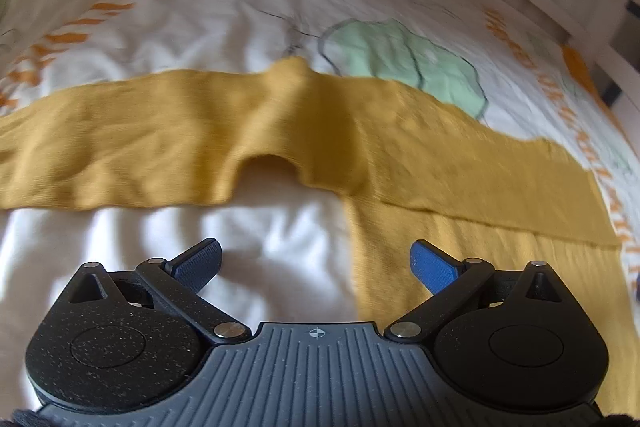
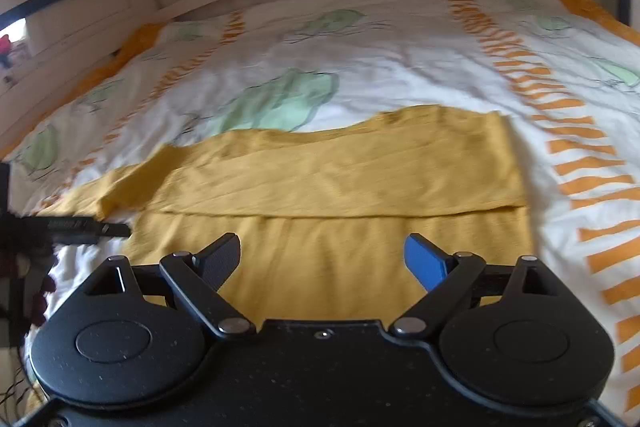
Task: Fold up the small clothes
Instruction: 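Move the left gripper to the other sleeve cuff and close on it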
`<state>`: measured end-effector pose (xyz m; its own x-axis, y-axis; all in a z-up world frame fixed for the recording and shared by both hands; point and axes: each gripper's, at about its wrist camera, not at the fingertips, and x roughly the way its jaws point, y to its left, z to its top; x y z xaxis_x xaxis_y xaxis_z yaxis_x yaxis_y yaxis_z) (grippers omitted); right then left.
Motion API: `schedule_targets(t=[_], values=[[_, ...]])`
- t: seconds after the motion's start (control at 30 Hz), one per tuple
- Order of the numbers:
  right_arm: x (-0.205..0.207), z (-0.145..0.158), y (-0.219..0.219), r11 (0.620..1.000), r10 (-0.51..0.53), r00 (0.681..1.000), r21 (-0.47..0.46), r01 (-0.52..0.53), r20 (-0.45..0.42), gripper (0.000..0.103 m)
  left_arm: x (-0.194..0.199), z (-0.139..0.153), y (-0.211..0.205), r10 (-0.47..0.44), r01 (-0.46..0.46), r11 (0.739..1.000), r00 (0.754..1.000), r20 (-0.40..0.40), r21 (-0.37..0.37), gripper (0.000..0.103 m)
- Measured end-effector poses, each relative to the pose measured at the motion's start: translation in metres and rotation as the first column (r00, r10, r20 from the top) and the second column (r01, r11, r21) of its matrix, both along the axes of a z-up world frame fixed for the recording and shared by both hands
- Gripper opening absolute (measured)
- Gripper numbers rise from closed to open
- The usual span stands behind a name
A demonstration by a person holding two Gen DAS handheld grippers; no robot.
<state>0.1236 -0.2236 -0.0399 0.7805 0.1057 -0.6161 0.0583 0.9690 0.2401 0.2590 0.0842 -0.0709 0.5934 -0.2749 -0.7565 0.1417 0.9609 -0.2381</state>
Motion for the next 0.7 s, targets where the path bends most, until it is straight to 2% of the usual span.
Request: schedule_targets(t=[0.13,0.27,0.4,0.53,0.63,0.7], values=[[-0.005,0.000,0.029,0.997,0.061,0.998,0.038,-0.061,0.010,0.091,-0.002,0.017,0.045,0.099,-0.099,0.995,0.995,0.016,0.006,0.102],[-0.008,-0.002,0.049,0.993,0.103,0.995,0.056,-0.104,0.010,0.091,-0.004,0.033,0.099,0.208,-0.208,0.978,0.978,0.019,-0.003,0.102],[-0.012,-0.004,0.061,0.988,0.130,0.992,0.082,-0.130,0.004,0.100,-0.007,0.042,0.154,0.321,-0.321,0.947,0.947,0.021,0.003,0.102],[-0.011,-0.005,0.070,0.986,0.146,0.989,0.083,-0.145,0.003,0.100,-0.009,0.042,0.204,0.412,-0.412,0.911,0.911,-0.007,-0.006,0.102],[-0.008,-0.006,0.076,0.984,0.158,0.987,0.084,-0.157,-0.002,0.100,-0.007,0.040,0.237,0.471,-0.472,0.881,0.882,-0.038,-0.042,0.102],[-0.004,-0.008,0.079,0.983,0.162,0.987,0.090,-0.160,-0.008,0.100,-0.002,0.035,0.252,0.482,-0.485,0.872,0.874,-0.061,-0.070,0.101]])
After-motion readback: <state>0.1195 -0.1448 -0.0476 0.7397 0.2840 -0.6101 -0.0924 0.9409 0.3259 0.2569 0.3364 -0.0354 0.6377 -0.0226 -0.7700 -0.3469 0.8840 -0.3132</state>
